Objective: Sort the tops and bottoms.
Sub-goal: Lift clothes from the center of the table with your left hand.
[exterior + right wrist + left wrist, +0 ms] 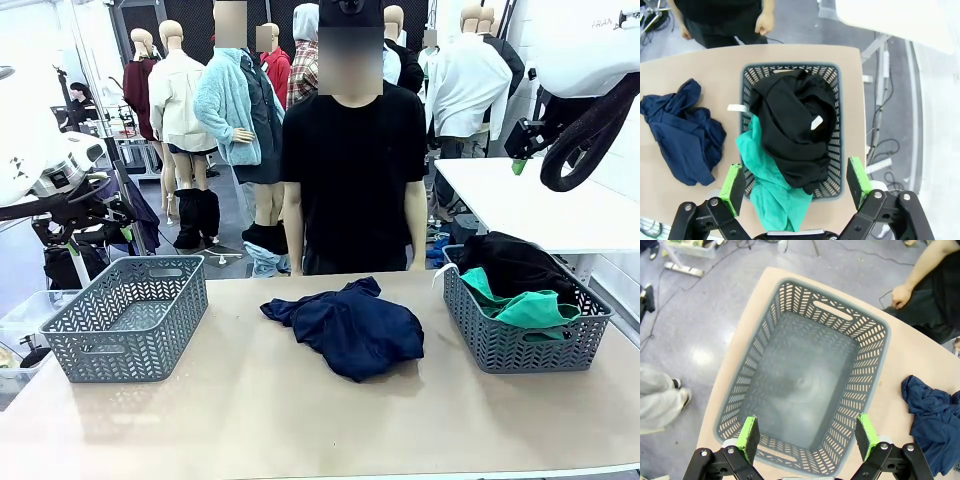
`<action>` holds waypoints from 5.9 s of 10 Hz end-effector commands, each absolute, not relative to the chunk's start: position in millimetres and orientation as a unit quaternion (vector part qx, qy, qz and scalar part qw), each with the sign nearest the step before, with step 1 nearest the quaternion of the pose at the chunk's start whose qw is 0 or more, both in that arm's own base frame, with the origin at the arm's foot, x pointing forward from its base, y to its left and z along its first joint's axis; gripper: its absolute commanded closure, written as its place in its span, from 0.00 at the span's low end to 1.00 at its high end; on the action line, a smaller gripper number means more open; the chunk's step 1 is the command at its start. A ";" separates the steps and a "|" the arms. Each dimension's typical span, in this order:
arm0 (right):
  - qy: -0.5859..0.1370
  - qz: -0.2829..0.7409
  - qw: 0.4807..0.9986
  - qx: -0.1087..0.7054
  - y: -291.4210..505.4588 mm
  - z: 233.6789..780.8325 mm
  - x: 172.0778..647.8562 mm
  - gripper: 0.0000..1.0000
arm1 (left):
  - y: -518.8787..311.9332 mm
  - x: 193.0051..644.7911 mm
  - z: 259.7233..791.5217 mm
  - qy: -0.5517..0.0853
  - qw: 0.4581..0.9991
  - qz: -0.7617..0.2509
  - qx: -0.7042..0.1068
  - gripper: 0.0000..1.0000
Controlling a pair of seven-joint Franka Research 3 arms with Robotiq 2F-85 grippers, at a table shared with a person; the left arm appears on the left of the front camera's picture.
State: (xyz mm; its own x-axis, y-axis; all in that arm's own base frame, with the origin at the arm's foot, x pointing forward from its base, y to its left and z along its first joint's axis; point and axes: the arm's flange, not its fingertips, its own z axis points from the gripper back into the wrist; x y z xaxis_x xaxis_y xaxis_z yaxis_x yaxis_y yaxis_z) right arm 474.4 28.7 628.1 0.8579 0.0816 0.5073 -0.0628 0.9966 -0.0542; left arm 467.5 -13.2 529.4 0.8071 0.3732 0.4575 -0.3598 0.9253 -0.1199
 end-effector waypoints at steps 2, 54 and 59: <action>-0.260 0.039 0.965 -0.014 29.0 626.7 474.4 0.00 | -13.5 467.8 532.2 -0.238 0.950 0.200 -0.017 0.00; -0.245 -0.265 0.928 0.090 -204.2 582.9 435.9 0.00 | -407.3 568.0 373.2 -0.072 0.880 -0.464 -0.065 1.00; -0.245 -0.265 0.928 0.090 -204.2 582.9 435.9 0.00 | -410.1 528.1 462.7 -0.165 0.856 -0.484 -0.080 1.00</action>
